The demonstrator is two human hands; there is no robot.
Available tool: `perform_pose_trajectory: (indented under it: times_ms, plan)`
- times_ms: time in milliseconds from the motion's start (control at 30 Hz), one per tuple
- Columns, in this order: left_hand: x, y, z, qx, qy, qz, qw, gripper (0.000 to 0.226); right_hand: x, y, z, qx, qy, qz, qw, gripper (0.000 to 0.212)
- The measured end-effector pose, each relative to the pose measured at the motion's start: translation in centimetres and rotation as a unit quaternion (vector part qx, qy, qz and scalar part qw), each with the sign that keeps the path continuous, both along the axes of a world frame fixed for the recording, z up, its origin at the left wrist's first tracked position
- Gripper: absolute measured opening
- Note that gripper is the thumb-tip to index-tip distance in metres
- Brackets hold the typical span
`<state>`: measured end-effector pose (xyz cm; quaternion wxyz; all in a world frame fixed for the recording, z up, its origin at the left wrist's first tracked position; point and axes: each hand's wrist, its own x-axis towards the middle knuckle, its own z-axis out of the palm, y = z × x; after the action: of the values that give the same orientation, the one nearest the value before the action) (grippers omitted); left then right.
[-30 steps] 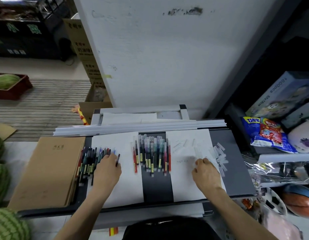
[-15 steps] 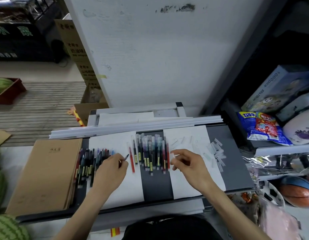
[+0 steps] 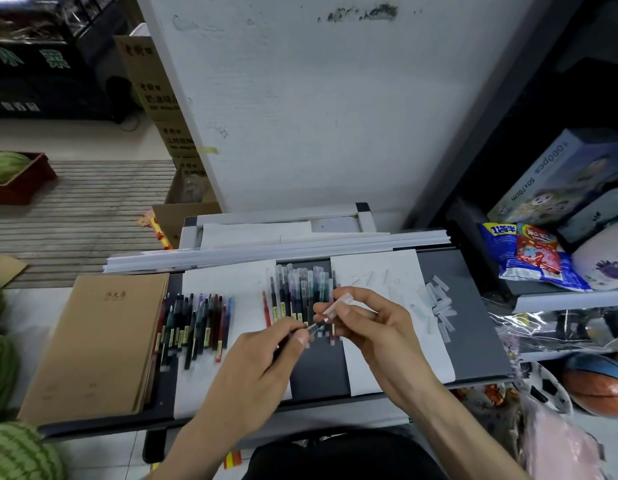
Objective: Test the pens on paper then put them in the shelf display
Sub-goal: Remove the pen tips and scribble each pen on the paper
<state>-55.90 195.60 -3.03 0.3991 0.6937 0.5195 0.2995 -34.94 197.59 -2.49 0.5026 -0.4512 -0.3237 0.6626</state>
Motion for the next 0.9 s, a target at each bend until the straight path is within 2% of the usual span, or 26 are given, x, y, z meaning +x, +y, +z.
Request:
perform_pose_trajectory:
  times_ms: [233, 433, 633, 767, 800, 900]
  plan:
    - [0.1, -0.2, -0.5, -0.010, 0.018, 0.009, 1.000, 0.035, -0.6, -0.9, -0.6, 0.057, -0.078, 0.037, 0.995, 0.012]
    - [1.5, -0.3, -1.9, -0.013, 0.049, 0.018, 0.999, 0.027, -1.7, -1.7, -2.3, 0.038, -0.090, -0.002, 0.995, 0.024]
    - [2.3, -1.3, -4.6, -0.102, -0.032, 0.059, 0.992, 0.030, -1.6, -1.0, -3.8, 0.004, -0.136, 0.053, 0.989, 0.029]
    - [3.1, -0.9, -5.9, -0.189, -0.135, 0.096, 0.968, 0.025, -1.9, 0.1, -5.1, -0.030, -0.168, 0.115, 0.979, 0.022]
    - [3.2, -0.5, -6.3, -0.193, -0.129, 0.103, 0.967, 0.024, -2.0, 0.3, -5.7, -0.035, -0.196, 0.119, 0.973, 0.022]
    - [2.6, 0.5, -8.2, -0.160, -0.033, 0.133, 0.978, 0.025, -2.3, 0.6, -7.5, -0.056, -0.236, 0.088, 0.966, 0.020]
